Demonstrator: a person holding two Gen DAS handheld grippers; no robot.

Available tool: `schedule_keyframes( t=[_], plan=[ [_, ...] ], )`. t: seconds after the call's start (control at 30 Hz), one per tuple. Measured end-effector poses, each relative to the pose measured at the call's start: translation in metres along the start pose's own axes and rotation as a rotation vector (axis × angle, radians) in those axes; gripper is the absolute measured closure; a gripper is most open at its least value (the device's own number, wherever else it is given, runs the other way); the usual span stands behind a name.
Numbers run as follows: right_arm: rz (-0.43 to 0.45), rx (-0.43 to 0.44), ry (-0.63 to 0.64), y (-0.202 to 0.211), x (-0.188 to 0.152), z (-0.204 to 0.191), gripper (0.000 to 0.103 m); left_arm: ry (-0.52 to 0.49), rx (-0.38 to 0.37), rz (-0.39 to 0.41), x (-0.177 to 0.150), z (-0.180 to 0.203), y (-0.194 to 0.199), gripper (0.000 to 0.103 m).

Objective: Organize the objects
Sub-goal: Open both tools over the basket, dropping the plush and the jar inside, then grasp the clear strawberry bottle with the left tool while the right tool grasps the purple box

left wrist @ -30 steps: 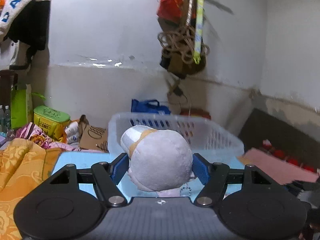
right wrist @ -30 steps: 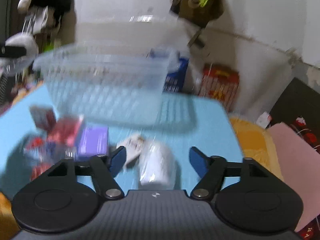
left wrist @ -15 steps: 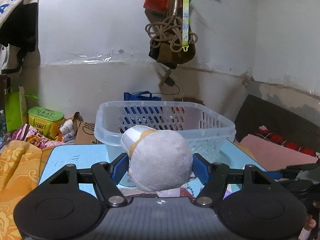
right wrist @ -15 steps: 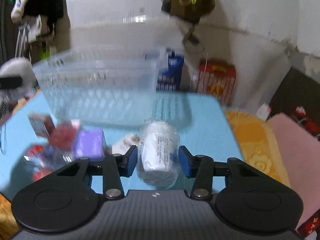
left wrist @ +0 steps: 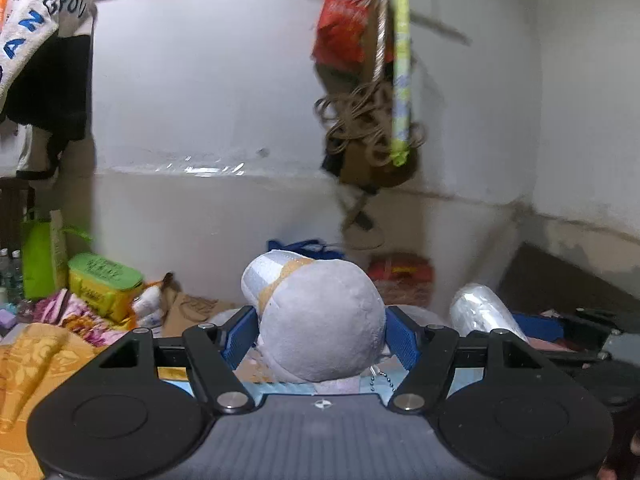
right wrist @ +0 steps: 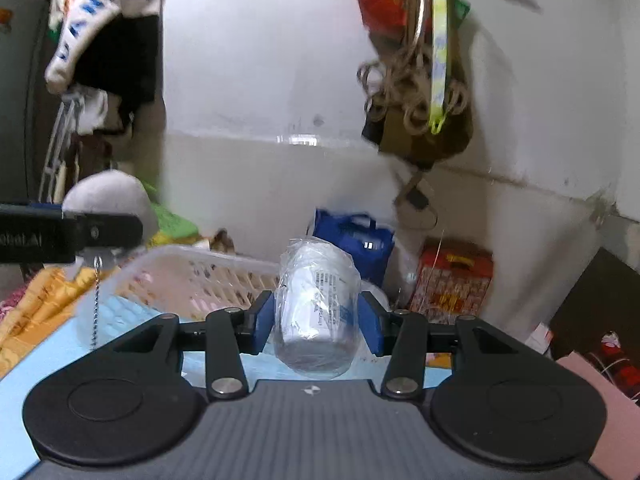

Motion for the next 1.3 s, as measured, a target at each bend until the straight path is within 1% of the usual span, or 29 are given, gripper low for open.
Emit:
schedule_keyframes(
  t=[0.07,0.13,0.2,0.23,0.3,0.37,0.4,0.47,0.5,0.57,0.6,0.67,0.73,0.8,0.83,0.93,0.97,1.07,1.1,1.13,1.17,1.2,1.27,1.3],
  plan=[
    [-0.020,0.014,-0.022,-0.021,-0.002,0.001,0.054,0.019,0.027,-0.024,0.002,-0.006,-0.021,0.030],
    [-0.018,0.022,-0.016,-0.035,-0.006,-0.002,0.054,0.041,0.052,-0.048,-0.003,-0.014,-0.040,0.030],
    [-0.017,0.044,0.002,-0.041,-0.010,-0.005,0.053,0.049,0.040,-0.086,-0.012,-0.018,-0.054,0.029],
    [-0.028,0.055,-0.004,-0.043,-0.012,-0.005,0.049,0.047,0.041,-0.085,-0.016,-0.019,-0.057,0.020],
    [-0.039,0.083,-0.053,-0.044,-0.015,-0.001,0.015,0.044,0.053,-0.052,-0.021,-0.022,-0.059,0.000],
    [0.036,0.088,-0.127,-0.024,-0.018,0.004,0.007,0.055,0.032,0.006,-0.021,-0.024,-0.050,0.000],
    [0.070,0.085,-0.154,-0.015,-0.018,0.007,0.005,0.065,0.015,0.033,-0.020,-0.025,-0.043,0.000],
    [0.120,0.080,-0.161,0.009,-0.019,0.010,0.002,0.076,-0.007,0.080,-0.016,-0.023,-0.025,0.000],
    [0.156,0.081,-0.159,0.023,-0.022,0.010,0.000,0.062,-0.019,0.086,-0.016,-0.021,-0.016,0.000],
    [0.216,0.065,-0.171,0.050,-0.034,0.011,0.000,0.025,-0.033,0.083,-0.021,-0.015,0.002,0.000],
    [0.218,0.054,-0.178,0.059,-0.041,0.010,0.000,0.010,-0.028,0.067,-0.028,-0.013,0.011,0.000],
    [0.199,0.039,-0.217,0.076,-0.065,0.008,0.000,0.000,-0.007,0.029,-0.048,-0.015,0.028,0.000],
    [0.156,0.069,-0.247,0.085,-0.092,0.004,0.000,0.016,-0.004,0.005,-0.072,-0.020,0.043,0.000],
    [0.121,0.087,-0.231,0.086,-0.112,0.001,0.000,0.012,0.002,-0.020,-0.092,-0.026,0.051,0.000],
    [0.105,0.073,-0.201,0.087,-0.124,-0.002,0.000,0.001,0.010,-0.036,-0.100,-0.028,0.052,0.000],
    [0.029,0.033,-0.094,0.075,-0.138,-0.009,0.000,-0.026,0.020,-0.063,-0.113,-0.031,0.054,0.001],
    [0.007,0.033,-0.090,0.072,-0.139,-0.009,0.001,-0.034,0.021,-0.072,-0.117,-0.030,0.053,0.001],
    [-0.065,0.058,-0.158,0.059,-0.143,-0.001,0.008,-0.088,-0.011,-0.137,-0.135,-0.015,0.050,0.002],
    [-0.084,0.081,-0.198,0.055,-0.144,0.002,0.010,-0.110,-0.025,-0.164,-0.142,-0.009,0.048,0.005],
    [-0.098,0.107,-0.229,0.055,-0.146,0.000,0.011,-0.133,-0.040,-0.190,-0.149,-0.003,0.045,0.005],
    [-0.113,0.138,-0.256,0.056,-0.152,0.000,0.014,-0.154,-0.053,-0.209,-0.153,0.002,0.043,0.006],
    [-0.124,0.157,-0.262,0.055,-0.154,-0.001,0.018,-0.170,-0.059,-0.218,-0.157,0.006,0.041,0.006],
    [-0.135,0.152,-0.225,0.055,-0.156,-0.003,0.024,-0.172,-0.061,-0.235,-0.162,0.010,0.038,0.006],
    [-0.134,0.147,-0.209,0.057,-0.157,-0.005,0.025,-0.159,-0.066,-0.247,-0.165,0.011,0.037,0.006]
  ],
)
Point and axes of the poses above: each gripper's, at about its wrist camera, not at the fingertips, and y roughly against the way its jaws point, z to its right, x to its top, the point moved 5 cm from there along -y, roughly the way its jaws point, and after that the axes turned 10 degrees about y, right-handed, at the moved point
